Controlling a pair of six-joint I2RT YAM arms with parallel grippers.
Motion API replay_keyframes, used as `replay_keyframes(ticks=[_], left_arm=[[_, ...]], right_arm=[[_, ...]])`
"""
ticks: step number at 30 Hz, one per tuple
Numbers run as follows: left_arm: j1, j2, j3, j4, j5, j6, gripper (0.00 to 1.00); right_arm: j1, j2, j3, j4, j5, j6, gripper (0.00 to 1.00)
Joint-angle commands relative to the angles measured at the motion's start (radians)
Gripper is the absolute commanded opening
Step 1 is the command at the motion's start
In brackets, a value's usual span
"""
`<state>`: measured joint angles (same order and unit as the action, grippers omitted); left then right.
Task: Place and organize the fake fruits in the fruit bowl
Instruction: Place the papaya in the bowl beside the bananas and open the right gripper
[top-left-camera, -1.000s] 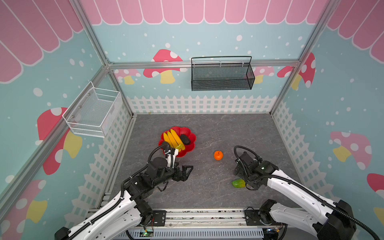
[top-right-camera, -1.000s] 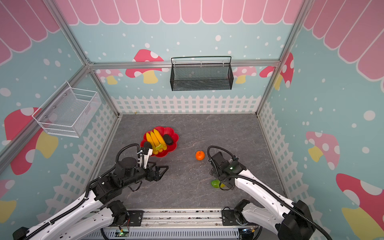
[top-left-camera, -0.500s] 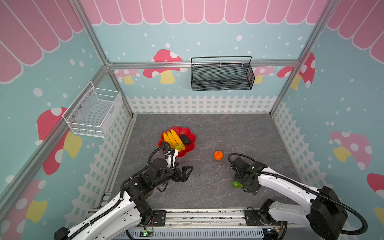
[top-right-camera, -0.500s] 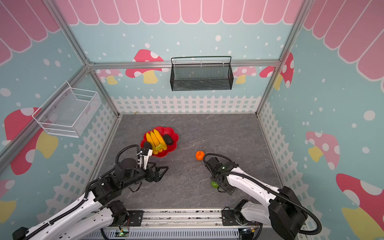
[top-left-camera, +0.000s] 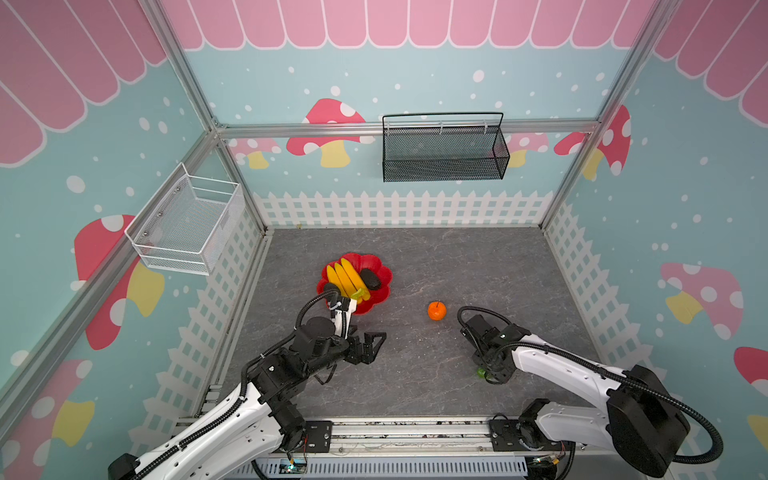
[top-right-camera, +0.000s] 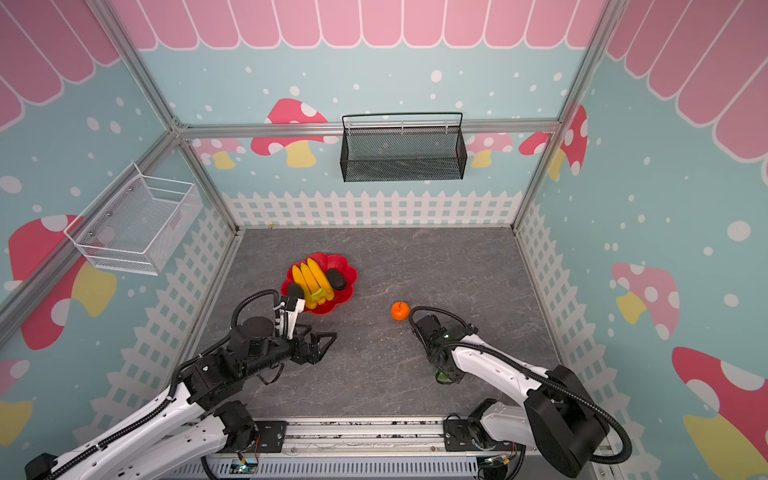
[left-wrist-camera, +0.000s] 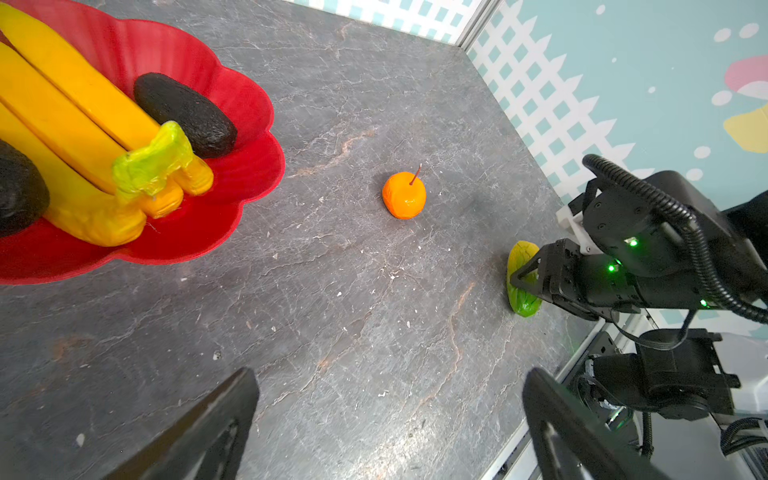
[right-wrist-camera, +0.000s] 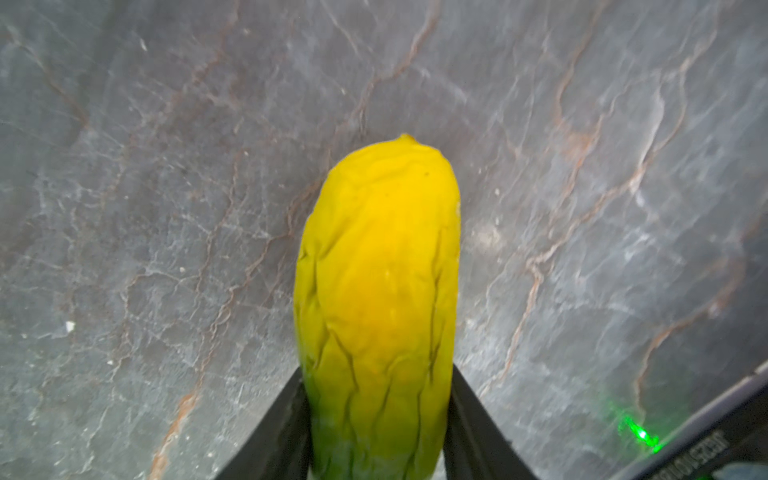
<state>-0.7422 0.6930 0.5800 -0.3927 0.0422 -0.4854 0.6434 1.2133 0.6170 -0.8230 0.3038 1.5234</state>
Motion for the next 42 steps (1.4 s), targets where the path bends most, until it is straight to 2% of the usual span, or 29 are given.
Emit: replay_keyframes(ticks=[1, 6, 9, 13, 18, 22, 34, 42], left_arm=[[-0.005, 0.001, -0.005, -0.021, -0.024, 0.018, 0.99], [-0.005, -0.047, 0.016, -0.069, -0.117, 0.016, 1.00], [0.006, -0.066, 0.035, -0.101, -0.190, 0.019, 1.00], [0.083, -0.059, 0.075, -0.143, -0.229, 0.022, 1.00], [0.259, -0.047, 0.103, -0.164, -0.155, 0.024, 1.00], [0.328, -0.064, 0.100, -0.166, -0.123, 0.027, 1.00], [0.358, -0.076, 0.090, -0.173, -0.113, 0.034, 1.00], [0.360, -0.090, 0.087, -0.171, -0.103, 0.036, 1.00]], right_arm=[[-0.008, -0.037, 0.035, 0.009, 0.085, -0.079, 0.40], [-0.005, -0.019, 0.234, 0.202, 0.147, -0.470, 0.34], [0.005, 0.076, 0.371, 0.356, 0.088, -0.671, 0.33], [0.035, 0.281, 0.570, 0.496, -0.025, -0.812, 0.33], [0.046, 0.539, 0.797, 0.553, -0.114, -0.864, 0.33], [0.062, 0.720, 0.946, 0.553, -0.171, -0.855, 0.33], [0.120, 0.909, 1.096, 0.541, -0.203, -0.827, 0.35], [0.134, 0.960, 1.114, 0.507, -0.202, -0.806, 0.37]])
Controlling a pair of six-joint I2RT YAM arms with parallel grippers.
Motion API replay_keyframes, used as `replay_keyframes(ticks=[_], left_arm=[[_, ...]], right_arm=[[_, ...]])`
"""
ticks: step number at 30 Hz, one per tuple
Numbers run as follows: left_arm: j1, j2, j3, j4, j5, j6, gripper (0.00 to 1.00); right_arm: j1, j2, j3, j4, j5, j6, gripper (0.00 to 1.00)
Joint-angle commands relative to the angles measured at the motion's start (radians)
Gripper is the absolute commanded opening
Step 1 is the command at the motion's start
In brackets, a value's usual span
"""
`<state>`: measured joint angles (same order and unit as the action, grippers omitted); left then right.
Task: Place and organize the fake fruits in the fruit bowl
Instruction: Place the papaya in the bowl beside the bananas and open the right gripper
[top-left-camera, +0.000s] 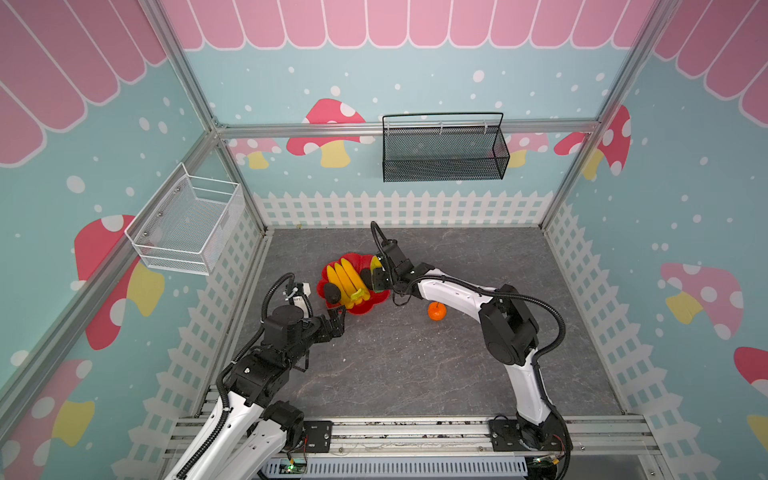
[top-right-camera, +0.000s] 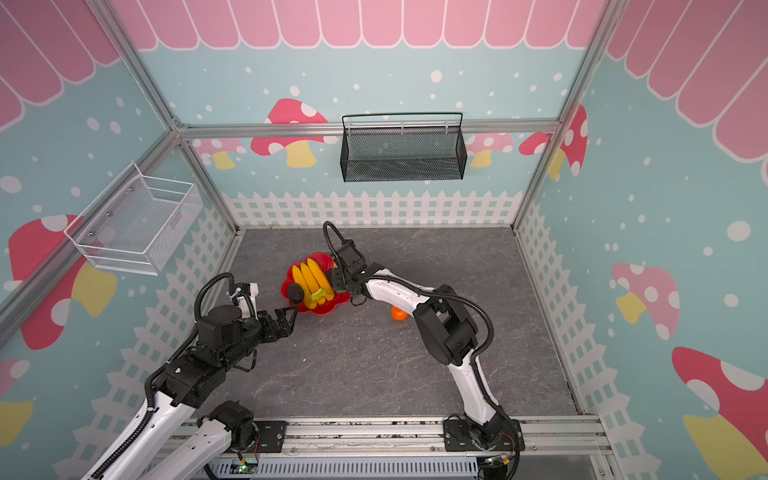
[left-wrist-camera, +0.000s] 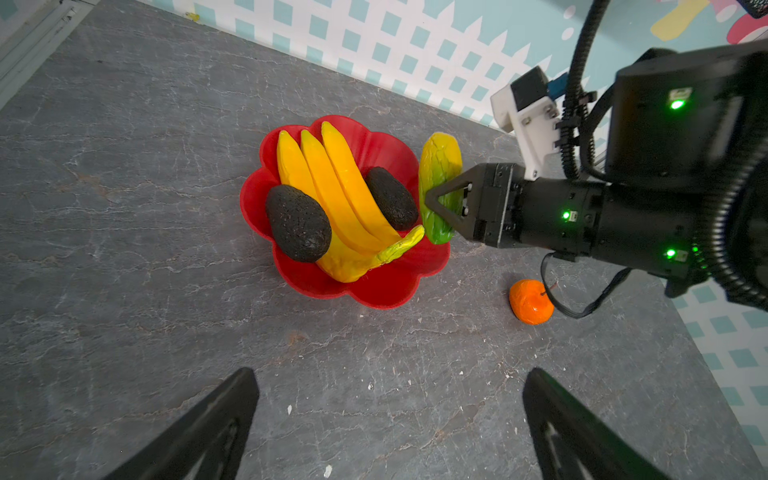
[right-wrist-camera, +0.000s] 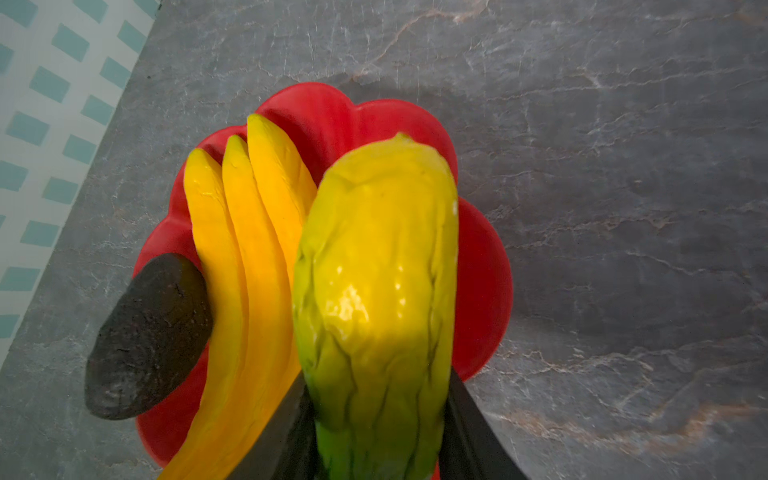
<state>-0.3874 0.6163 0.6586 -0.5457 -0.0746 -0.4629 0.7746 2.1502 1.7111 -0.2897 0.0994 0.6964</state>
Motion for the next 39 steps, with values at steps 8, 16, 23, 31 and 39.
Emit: replay_keyframes(ticks=[8, 16, 23, 31, 39], left_arm=[[0.005, -0.022, 0.007, -0.017, 0.024, 0.013, 0.99], [0.006, -0.023, 0.006, -0.017, 0.025, 0.017, 1.00], [0.006, -0.026, 0.006, -0.018, 0.027, 0.016, 1.00], [0.007, -0.024, 0.007, -0.017, 0.032, 0.018, 1.00], [0.007, -0.023, 0.006, -0.017, 0.036, 0.017, 0.99]], right_arm=[[0.009, 0.036, 0.026, -0.029, 0.023, 0.017, 0.45], [0.009, 0.061, 0.064, -0.065, 0.027, 0.010, 0.51], [0.009, 0.088, 0.111, -0.100, 0.007, 0.001, 0.55], [0.018, 0.071, 0.114, -0.112, 0.030, -0.010, 0.61], [0.020, -0.027, 0.092, -0.151, 0.171, -0.022, 0.66]])
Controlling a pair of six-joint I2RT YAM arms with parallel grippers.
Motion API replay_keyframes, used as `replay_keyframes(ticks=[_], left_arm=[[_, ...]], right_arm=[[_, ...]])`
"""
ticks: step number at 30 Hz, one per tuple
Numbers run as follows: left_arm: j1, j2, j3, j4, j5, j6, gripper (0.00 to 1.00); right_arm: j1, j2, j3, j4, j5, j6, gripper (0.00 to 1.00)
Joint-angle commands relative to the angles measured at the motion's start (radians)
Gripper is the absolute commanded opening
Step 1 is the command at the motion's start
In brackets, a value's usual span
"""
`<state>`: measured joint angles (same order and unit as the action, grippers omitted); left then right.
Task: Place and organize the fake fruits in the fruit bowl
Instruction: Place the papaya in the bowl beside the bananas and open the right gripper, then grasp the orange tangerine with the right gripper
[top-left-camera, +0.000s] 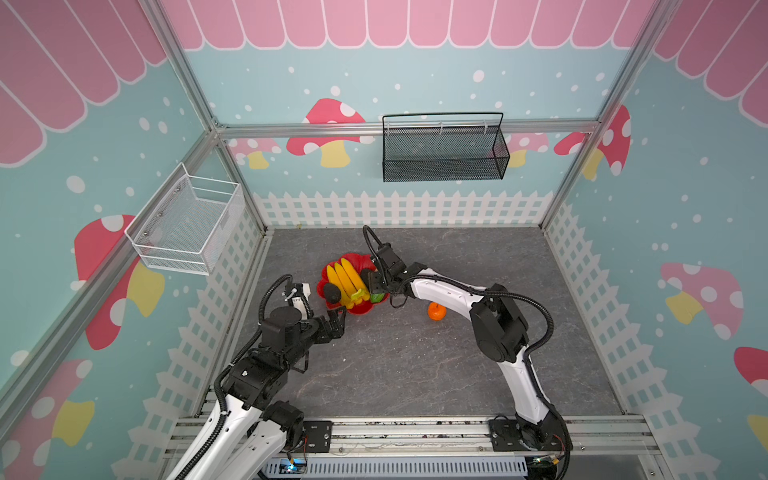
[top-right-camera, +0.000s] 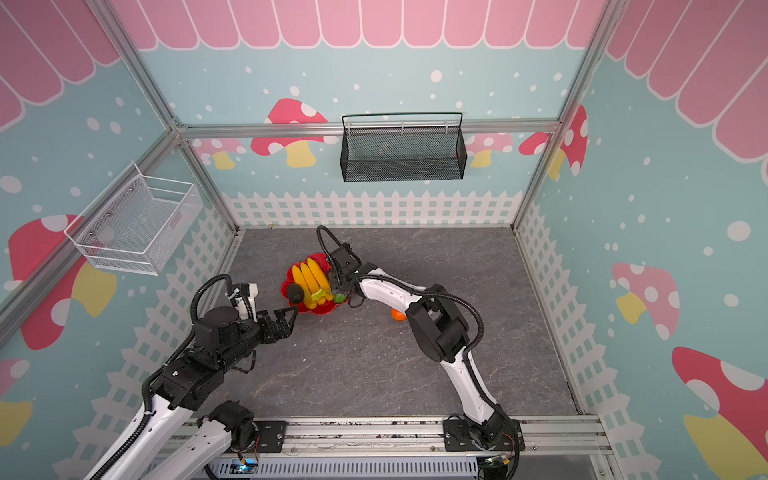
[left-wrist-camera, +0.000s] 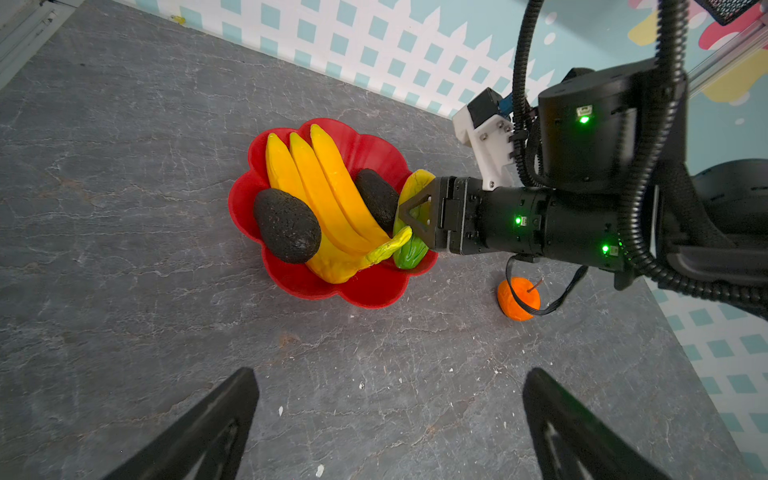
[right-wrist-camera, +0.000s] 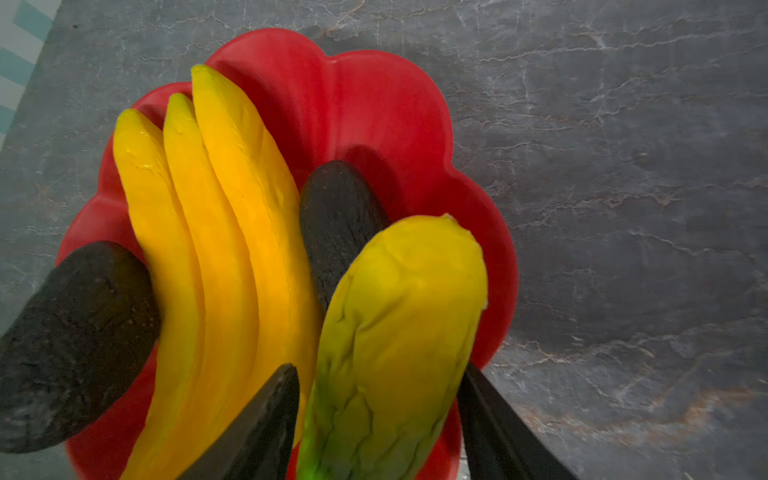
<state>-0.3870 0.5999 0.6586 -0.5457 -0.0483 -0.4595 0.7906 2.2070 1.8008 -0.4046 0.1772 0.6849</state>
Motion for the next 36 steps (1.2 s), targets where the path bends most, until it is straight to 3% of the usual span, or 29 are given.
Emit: replay_keyframes(ticks=[1, 6, 14, 18, 23, 30, 36], left_arm=[[0.005, -0.006, 0.006, -0.017, 0.012, 0.015, 1.00], [0.006, 0.003, 0.003, -0.001, 0.053, 0.019, 1.00], [-0.006, 0.032, -0.001, 0.027, 0.161, 0.022, 1.00], [-0.065, 0.066, 0.001, 0.043, 0.205, 0.028, 1.00], [-0.123, 0.064, 0.000, 0.035, 0.163, 0.032, 1.00], [-0.127, 0.053, -0.003, 0.028, 0.146, 0.035, 1.00], [-0.131, 0.048, -0.004, 0.023, 0.135, 0.036, 0.99]], right_arm=[[0.004, -0.112, -0.014, -0.044, 0.138, -0.012, 0.69], [-0.008, -0.282, -0.182, -0.016, 0.255, -0.030, 0.75], [-0.062, -0.493, -0.531, 0.032, 0.193, -0.056, 0.79], [-0.108, -0.539, -0.668, 0.043, 0.148, -0.057, 0.79], [-0.127, -0.558, -0.740, 0.040, 0.164, -0.077, 0.79], [-0.148, -0.501, -0.735, 0.104, 0.134, -0.089, 0.78], [-0.163, -0.437, -0.709, 0.111, 0.127, -0.085, 0.72]])
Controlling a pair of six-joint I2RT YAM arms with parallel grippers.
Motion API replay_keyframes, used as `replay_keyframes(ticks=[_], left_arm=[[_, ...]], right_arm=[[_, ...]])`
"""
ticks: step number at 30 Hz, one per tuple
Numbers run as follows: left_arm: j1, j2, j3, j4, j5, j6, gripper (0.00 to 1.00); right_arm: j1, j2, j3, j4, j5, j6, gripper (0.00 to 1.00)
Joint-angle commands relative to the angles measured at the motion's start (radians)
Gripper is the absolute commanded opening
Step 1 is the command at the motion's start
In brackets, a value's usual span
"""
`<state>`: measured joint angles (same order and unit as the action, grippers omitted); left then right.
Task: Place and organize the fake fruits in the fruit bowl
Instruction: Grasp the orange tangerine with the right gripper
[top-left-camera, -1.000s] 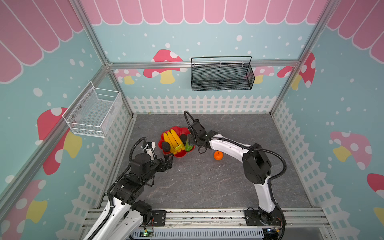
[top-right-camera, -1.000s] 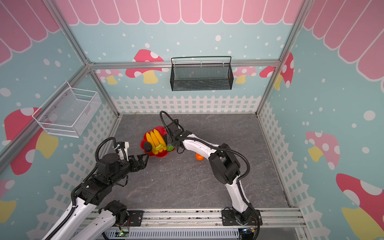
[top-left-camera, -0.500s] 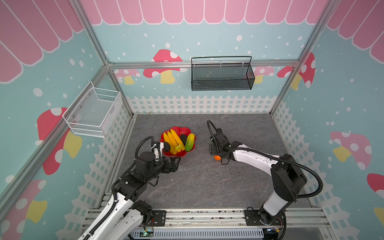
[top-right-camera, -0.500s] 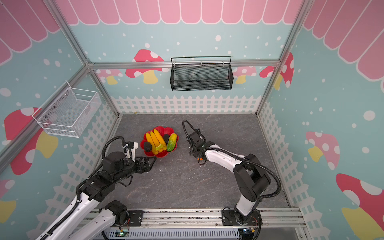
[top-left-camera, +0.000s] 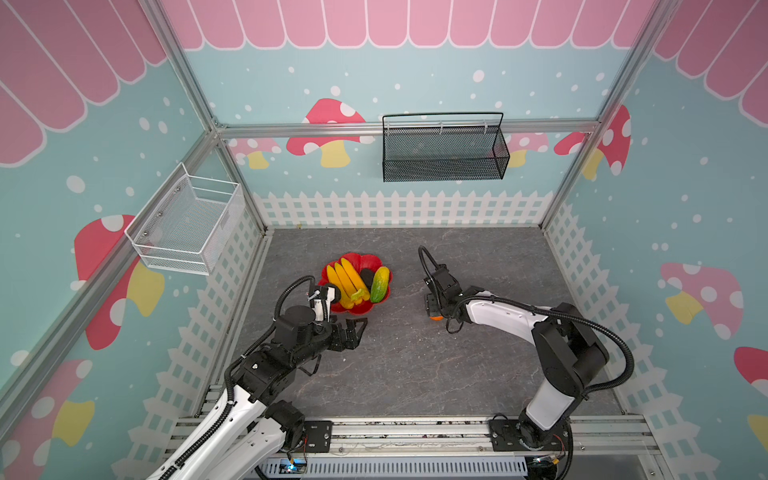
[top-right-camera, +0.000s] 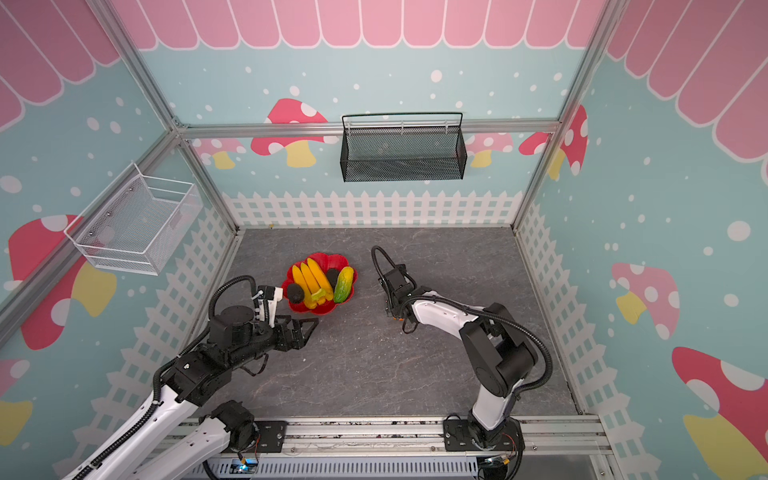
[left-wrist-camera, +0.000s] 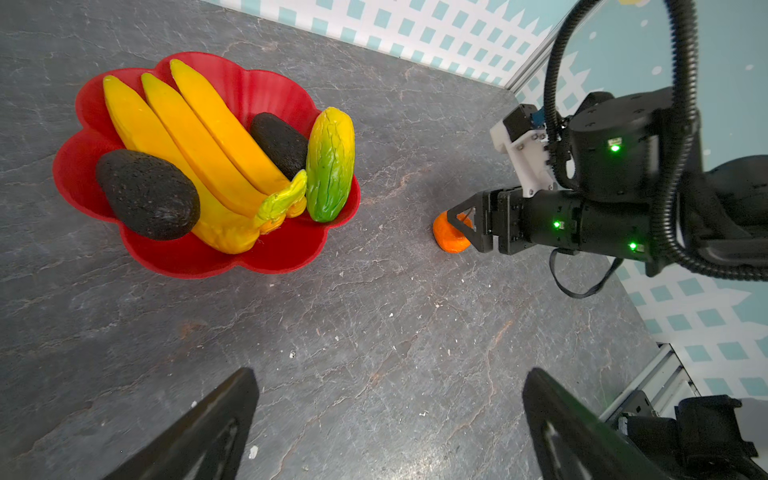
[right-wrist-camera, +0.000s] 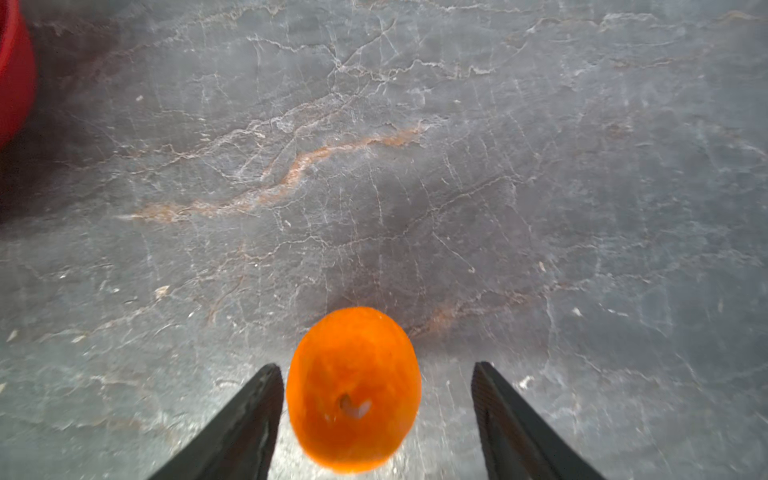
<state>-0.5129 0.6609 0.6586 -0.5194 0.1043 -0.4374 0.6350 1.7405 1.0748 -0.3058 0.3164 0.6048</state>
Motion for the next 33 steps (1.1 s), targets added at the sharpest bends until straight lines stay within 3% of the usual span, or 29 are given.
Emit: replay_keyframes(ticks=[1, 6, 12, 16, 23, 33], left_arm=[[-0.006, -0.012, -0.004, -0.004, -0.018, 0.014, 1.00], [-0.006, -0.006, -0.002, -0.005, -0.021, 0.015, 1.00], [-0.006, -0.008, -0.002, -0.006, -0.027, 0.015, 1.00], [-0.007, -0.010, -0.002, -0.008, -0.028, 0.014, 1.00], [-0.006, -0.010, -0.002, -0.008, -0.027, 0.014, 1.00], [-0.009, -0.008, -0.004, -0.007, -0.028, 0.011, 1.00]], right_arm=[[-0.009, 0.035, 0.019, 0.014, -0.016, -0.004, 0.72], [-0.017, 0.049, 0.020, 0.018, -0.026, -0.009, 0.66], [-0.020, 0.072, 0.037, 0.011, -0.039, -0.014, 0.48], [-0.023, 0.080, 0.059, -0.021, -0.039, -0.022, 0.49], [-0.022, 0.072, 0.041, -0.059, -0.050, -0.036, 0.62], [-0.023, 0.085, 0.036, -0.098, -0.073, -0.033, 0.61]])
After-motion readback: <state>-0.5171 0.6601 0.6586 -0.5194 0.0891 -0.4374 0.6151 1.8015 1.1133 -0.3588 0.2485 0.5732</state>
